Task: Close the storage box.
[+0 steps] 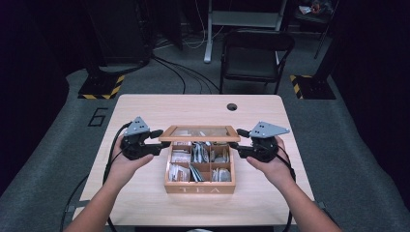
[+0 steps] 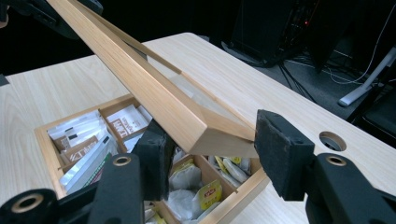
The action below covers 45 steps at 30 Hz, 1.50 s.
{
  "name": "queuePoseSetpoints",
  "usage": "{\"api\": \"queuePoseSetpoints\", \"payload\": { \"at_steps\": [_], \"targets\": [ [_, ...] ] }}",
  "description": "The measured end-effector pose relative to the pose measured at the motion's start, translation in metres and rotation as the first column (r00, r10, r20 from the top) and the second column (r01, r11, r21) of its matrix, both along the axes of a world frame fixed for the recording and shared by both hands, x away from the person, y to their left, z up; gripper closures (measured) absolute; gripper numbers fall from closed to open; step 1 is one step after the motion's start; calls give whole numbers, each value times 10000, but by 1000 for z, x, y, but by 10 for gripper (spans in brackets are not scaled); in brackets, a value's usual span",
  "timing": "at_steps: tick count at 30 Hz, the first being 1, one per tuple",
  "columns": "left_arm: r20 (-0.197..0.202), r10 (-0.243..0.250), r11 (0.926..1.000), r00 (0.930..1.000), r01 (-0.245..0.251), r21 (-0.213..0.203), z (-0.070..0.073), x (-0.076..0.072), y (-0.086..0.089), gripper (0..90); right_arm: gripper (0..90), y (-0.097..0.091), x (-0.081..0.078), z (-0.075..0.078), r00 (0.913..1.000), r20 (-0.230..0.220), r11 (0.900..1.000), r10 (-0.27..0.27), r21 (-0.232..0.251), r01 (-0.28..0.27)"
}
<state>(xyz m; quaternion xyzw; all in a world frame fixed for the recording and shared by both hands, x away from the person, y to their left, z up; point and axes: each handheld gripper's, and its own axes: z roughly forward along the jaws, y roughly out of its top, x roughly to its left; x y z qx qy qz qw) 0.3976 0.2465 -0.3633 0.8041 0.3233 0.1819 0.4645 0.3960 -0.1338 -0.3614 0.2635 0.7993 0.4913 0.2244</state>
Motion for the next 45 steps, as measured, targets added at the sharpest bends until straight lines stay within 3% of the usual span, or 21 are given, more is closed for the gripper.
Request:
{"api": "queuePoseSetpoints", "payload": {
  "at_steps": [5,11,16,33,40,45],
  "targets": [
    [-85,28,10000,10000,-28,30,-7,-6,0,474,466,0,-6,-7,10000,-45,10000,-43,21,43],
    [-172,85,9993,9998,-79,375,-15,-15,-2,471,464,-1,-16,-18,9998,-161,9998,-154,106,155],
    [-350,94,9996,9993,-84,281,-23,-19,-1,464,463,-1,-22,-25,9998,-89,9998,-192,-49,191],
    [-814,-115,9999,9966,112,-49,-43,-37,3,458,454,-3,-38,-52,9997,-86,9997,-240,100,241],
    [-837,-132,9999,9964,136,44,-48,-40,3,457,450,-4,-41,-58,9994,-230,9997,-252,66,253],
    [-919,-193,9998,9956,192,-28,-55,-44,1,486,448,-4,-44,-63,9975,-610,9991,-358,224,372]
  ]
}}
